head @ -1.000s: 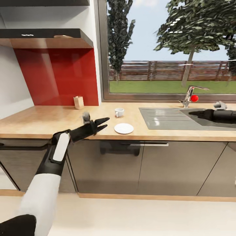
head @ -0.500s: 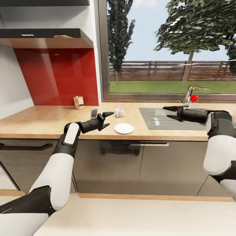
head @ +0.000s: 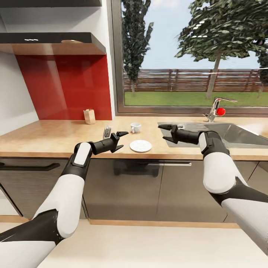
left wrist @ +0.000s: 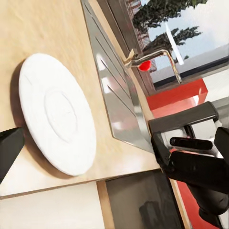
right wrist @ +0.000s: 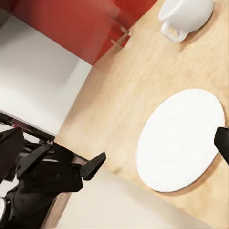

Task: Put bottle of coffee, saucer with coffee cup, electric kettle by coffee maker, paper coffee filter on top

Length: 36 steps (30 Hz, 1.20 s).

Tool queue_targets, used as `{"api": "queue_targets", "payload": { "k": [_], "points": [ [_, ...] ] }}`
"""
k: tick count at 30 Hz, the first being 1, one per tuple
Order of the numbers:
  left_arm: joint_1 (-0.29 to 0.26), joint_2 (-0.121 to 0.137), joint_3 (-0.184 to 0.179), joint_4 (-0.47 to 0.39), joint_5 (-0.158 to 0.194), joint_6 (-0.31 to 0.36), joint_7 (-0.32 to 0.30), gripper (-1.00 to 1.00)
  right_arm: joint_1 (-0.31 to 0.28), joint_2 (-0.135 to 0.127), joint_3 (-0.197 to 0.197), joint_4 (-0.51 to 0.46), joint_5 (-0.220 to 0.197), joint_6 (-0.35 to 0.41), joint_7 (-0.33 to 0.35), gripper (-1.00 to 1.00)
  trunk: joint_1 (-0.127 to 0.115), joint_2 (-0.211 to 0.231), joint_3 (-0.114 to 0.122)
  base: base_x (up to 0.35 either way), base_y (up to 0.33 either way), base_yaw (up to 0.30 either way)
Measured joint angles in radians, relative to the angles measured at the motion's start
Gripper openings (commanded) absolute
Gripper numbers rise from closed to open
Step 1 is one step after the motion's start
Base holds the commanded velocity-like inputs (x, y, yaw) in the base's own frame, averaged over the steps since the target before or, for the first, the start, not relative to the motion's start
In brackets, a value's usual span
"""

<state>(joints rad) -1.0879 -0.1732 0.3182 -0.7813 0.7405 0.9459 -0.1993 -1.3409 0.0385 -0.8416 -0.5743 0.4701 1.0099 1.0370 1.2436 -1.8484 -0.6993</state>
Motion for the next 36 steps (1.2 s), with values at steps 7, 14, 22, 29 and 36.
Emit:
{"api": "queue_targets", "payload": {
  "k": [7, 14, 22, 29, 36],
  "points": [
    [0.0, 0.0, 0.004, 0.001, 0.0, -0.002, 0.001, 1.0, 0.0, 0.017, -0.023, 0.048, 0.001, -0.002, -0.077, 1.0, 0.0, 0.0, 0.0, 0.0, 0.0, 0.0],
    [0.0, 0.0, 0.005, 0.002, 0.0, -0.003, 0.001, 1.0, -0.001, 0.018, -0.03, 0.058, -0.001, -0.004, -0.116, 1.0, 0.0, 0.0, 0.0, 0.028, 0.0, 0.0],
    [0.0, 0.0, 0.007, 0.004, 0.0, -0.001, 0.001, 1.0, -0.001, 0.021, -0.036, 0.061, 0.0, -0.004, -0.167, 1.0, 0.0, 0.0, 0.0, 0.014, 0.0, 0.0],
    [0.0, 0.0, 0.006, 0.028, 0.0, -0.001, 0.001, 1.0, -0.001, 0.033, -0.042, 0.062, -0.001, -0.005, -0.22, 1.0, 0.0, 0.0, 0.0, 0.028, -0.005, 0.0],
    [0.0, 0.0, 0.004, 0.03, 0.0, -0.001, 0.001, 1.0, 0.0, 0.035, -0.044, 0.082, -0.002, -0.005, -0.227, 1.0, 0.0, 0.0, 0.0, 0.128, -0.045, 0.0]
  ]
}}
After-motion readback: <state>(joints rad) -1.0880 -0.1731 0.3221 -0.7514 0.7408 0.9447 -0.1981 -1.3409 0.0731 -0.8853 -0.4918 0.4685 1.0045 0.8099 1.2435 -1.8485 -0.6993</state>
